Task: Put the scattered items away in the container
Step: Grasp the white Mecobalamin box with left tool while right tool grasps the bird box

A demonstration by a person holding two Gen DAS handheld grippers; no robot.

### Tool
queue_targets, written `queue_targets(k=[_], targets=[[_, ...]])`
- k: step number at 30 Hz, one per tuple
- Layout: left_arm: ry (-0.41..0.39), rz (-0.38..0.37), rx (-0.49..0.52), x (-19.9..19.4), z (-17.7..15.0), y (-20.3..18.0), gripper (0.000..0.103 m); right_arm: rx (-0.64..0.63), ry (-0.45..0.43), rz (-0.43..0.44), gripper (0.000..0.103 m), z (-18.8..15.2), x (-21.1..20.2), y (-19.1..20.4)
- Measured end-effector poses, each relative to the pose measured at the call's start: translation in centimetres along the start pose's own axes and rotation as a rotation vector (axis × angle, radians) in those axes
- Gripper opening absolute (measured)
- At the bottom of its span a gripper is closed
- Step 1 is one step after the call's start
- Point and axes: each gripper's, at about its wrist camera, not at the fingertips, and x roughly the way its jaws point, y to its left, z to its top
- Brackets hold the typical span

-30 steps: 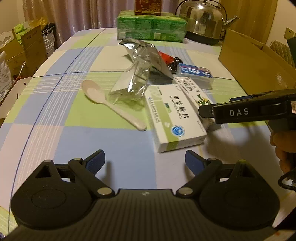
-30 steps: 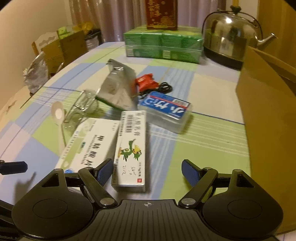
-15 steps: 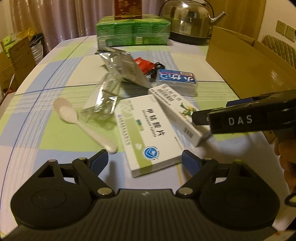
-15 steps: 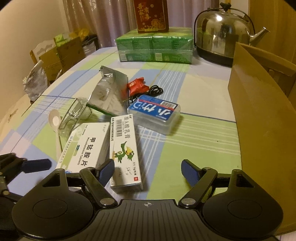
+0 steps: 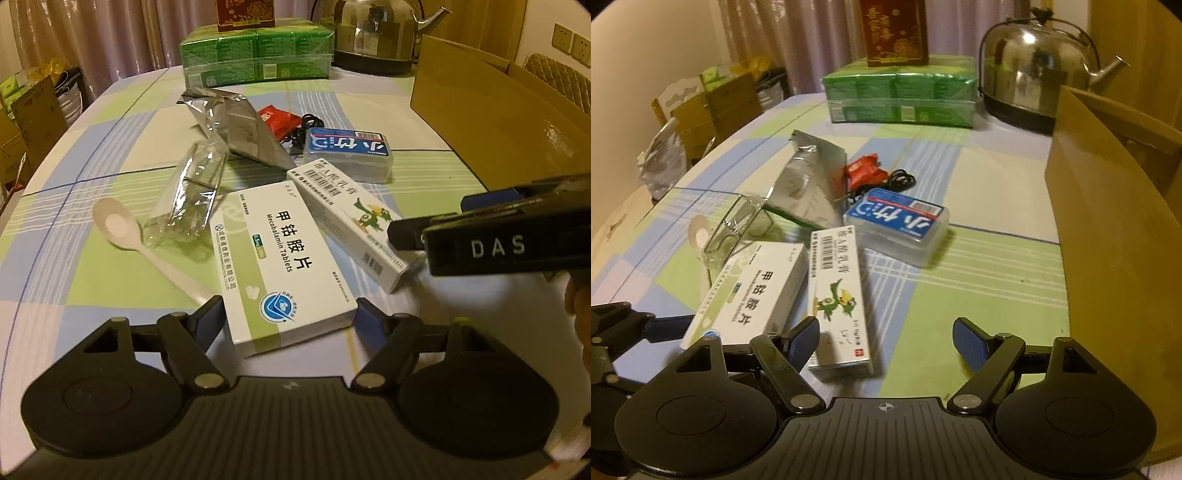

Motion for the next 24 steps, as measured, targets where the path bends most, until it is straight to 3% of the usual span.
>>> queue_targets(k=[5,7,11,12,13,14,24], targets=[[0.025,0.004,0.014,-1.6,-1.3,1.3,0.071,-0.038,0.013,0.025,0.074,0.4,1.1,1.2],[0.033,0.004,0.016,-2.1,-1.8,1.8,0.071,-0.056,0.026,0.031,0.060,0.7,1.9,1.6],[0.044,-0.004,0.015,-2.4,-2.3,2.3,0.072,-0.099,0.051,0.039,0.056,1.4,3.7,2.4],[0.045,-0.006,0.016,-2.3,-2.3,2.3,0.072,-0.113,0.057,0.039,0.051,1.5,4.0,2.6],[0.043,-0.006,0.013,-2.3,-2.3,2.3,0.072,-0.123,0.064,0.040,0.039,1.6,4.4,2.7],[0.042,-0.005,0.010,-2.2,-2.3,2.3,0.072,-0.126,0.071,0.041,0.036,1.7,4.7,2.7],[0.025,0.050,0.004,-1.1,-0.5,2.1,0.071,-0.061,0.063,0.015,0.036,-1.7,0.1,1.6]])
